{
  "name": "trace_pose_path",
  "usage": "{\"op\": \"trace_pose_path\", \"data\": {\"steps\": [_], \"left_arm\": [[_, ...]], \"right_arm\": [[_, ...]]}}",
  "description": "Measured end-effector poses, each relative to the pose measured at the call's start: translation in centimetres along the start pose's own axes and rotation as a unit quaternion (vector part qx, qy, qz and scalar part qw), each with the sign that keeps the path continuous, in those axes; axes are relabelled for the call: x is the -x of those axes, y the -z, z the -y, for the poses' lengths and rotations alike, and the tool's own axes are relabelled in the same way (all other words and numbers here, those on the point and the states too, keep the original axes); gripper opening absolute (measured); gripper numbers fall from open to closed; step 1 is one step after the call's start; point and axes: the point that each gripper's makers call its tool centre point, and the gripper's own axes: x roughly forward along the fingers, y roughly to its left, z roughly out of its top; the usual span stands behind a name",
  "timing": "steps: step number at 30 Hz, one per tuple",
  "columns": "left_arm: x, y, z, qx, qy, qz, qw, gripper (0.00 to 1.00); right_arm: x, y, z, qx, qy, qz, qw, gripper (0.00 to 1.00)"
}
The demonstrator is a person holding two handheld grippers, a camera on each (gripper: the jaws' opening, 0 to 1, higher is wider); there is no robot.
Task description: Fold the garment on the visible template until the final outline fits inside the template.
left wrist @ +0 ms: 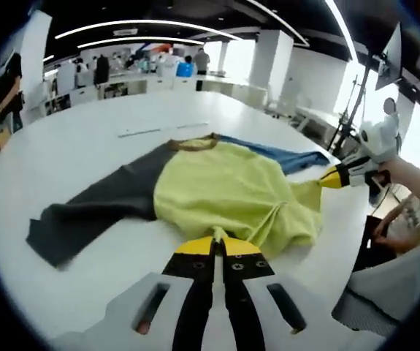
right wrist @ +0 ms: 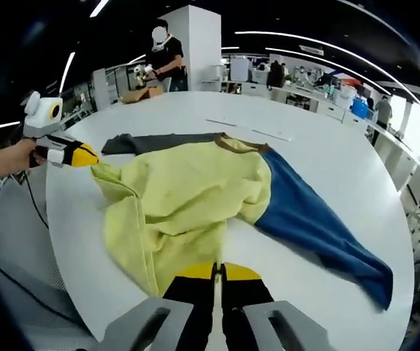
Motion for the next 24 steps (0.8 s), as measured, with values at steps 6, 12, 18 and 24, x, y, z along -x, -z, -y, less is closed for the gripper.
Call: {"op": "trace_pose_path", "data": {"steps": [6, 12, 18, 24], "left_arm": [[1.7, 1.0, -0.1, 0.009, -0.006, 0.000, 0.9999, 0.00], [3.1, 2.1, 0.2, 0.019, -0.004, -0.002, 0.9998, 0.00], [4.1, 2.8, -0.4, 0.026, -0.016, -0.002, 0.9995, 0.00], [4.9, 3.6, -1.0, 0.034, -0.027, -0.004, 0.9991, 0.00]], "right_arm": [[1.1, 0.8, 0.0, 0.004, 0.009, -0.004, 0.9999, 0.00], [1.9, 1.3, -0.3, 0.005, 0.017, -0.008, 0.9998, 0.00], [2.5, 1.6, 0.0, 0.008, 0.030, -0.010, 0.9995, 0.00], [2.7, 2.9, 0.7, -0.006, 0.045, -0.023, 0.9987, 0.00]]}}
